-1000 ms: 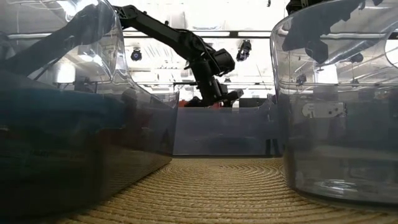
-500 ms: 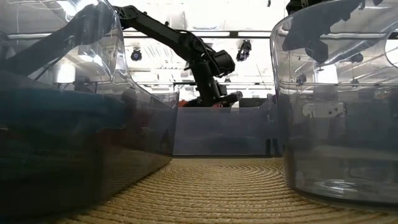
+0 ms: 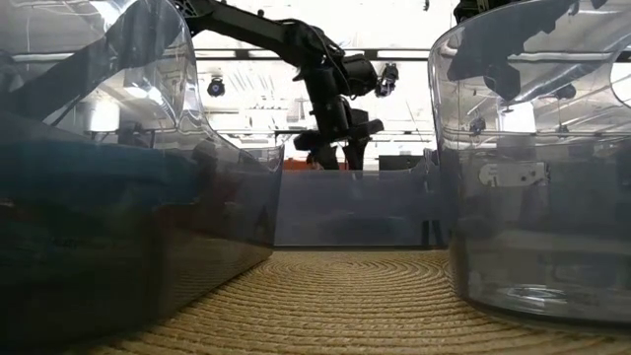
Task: Pick and place Granola Bars by type
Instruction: Put the bottom right blue granola bar into the top black bin
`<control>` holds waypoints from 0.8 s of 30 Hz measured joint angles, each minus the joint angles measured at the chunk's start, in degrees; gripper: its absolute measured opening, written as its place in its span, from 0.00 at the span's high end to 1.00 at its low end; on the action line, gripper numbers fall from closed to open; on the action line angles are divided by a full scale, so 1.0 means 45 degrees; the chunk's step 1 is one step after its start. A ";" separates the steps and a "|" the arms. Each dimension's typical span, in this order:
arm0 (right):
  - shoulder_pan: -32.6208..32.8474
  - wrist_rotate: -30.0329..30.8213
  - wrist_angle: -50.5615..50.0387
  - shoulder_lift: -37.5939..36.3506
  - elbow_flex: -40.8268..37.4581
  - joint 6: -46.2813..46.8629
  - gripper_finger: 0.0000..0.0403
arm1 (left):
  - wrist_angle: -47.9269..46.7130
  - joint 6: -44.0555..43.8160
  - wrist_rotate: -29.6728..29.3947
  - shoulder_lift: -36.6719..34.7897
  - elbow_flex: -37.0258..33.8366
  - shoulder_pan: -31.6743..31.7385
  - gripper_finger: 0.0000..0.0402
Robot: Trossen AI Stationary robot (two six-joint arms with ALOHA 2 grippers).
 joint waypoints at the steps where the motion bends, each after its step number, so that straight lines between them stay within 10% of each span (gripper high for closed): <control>1: 0.0000 0.0000 -0.0004 0.0000 0.0000 0.0000 0.98 | -0.0106 0.0163 0.0000 0.0000 0.0012 -0.0005 0.40; 24: 0.0000 0.0019 -0.0005 0.0000 0.0000 -0.0107 0.98 | -0.1517 0.1794 -0.0597 0.0000 -0.0046 0.0286 0.40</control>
